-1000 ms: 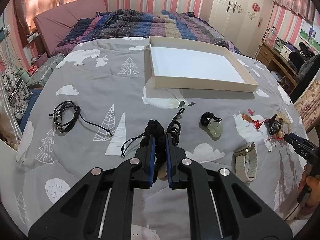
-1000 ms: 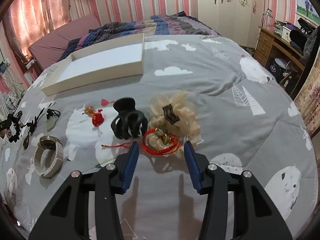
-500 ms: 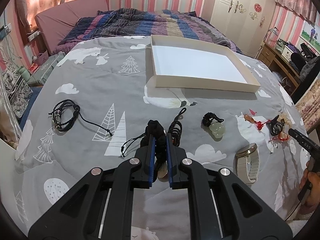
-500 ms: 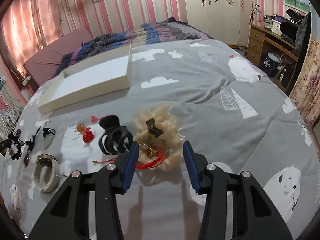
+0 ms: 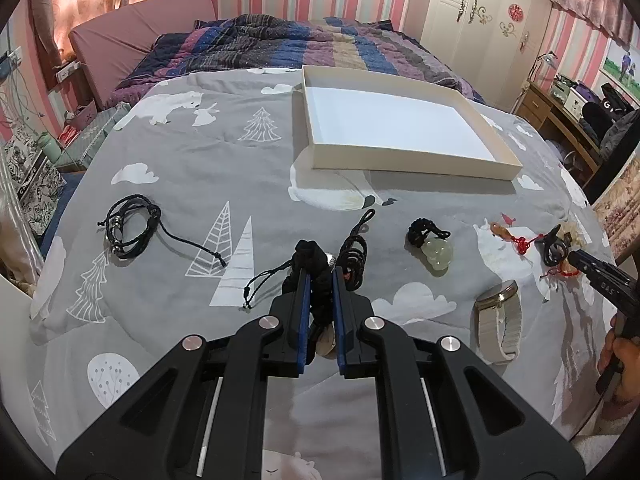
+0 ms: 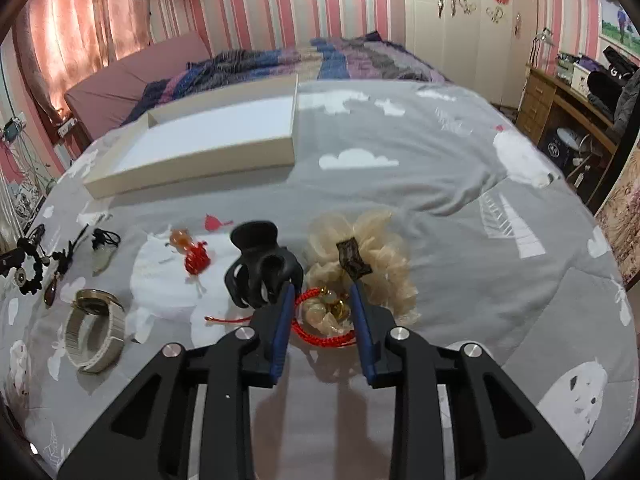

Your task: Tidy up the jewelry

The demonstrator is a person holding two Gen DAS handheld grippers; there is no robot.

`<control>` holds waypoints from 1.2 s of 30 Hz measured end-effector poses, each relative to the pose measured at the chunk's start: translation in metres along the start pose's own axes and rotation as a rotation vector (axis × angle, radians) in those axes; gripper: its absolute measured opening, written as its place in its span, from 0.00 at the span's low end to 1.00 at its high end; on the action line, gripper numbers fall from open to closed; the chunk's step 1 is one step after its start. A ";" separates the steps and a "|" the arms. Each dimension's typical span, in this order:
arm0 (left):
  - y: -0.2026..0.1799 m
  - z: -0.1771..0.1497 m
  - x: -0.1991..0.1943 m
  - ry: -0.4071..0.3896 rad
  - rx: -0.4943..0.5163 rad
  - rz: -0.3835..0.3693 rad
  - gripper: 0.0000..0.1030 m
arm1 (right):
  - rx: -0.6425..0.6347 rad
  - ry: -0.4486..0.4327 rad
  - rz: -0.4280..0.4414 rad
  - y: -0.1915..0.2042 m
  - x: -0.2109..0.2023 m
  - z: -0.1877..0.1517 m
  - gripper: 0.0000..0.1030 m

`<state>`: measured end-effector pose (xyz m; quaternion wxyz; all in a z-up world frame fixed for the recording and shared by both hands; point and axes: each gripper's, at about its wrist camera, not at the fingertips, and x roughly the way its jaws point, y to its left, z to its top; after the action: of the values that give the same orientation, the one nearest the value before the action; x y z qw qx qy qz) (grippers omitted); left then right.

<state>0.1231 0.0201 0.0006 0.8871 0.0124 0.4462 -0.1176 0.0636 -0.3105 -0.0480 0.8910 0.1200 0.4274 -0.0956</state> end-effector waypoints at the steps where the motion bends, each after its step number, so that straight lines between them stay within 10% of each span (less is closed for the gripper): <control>1: 0.001 0.000 0.001 0.002 -0.003 0.003 0.09 | 0.001 0.008 0.002 0.000 0.002 -0.001 0.28; 26: 0.000 -0.001 0.005 0.008 -0.003 0.007 0.09 | 0.161 -0.002 0.203 -0.026 0.003 -0.001 0.13; 36: 0.002 -0.002 0.006 0.008 -0.012 -0.002 0.09 | 0.027 -0.048 0.092 -0.001 -0.014 0.001 0.13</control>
<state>0.1256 0.0206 -0.0056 0.8853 0.0072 0.4504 -0.1157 0.0556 -0.3113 -0.0363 0.9027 0.1493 0.3985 -0.0634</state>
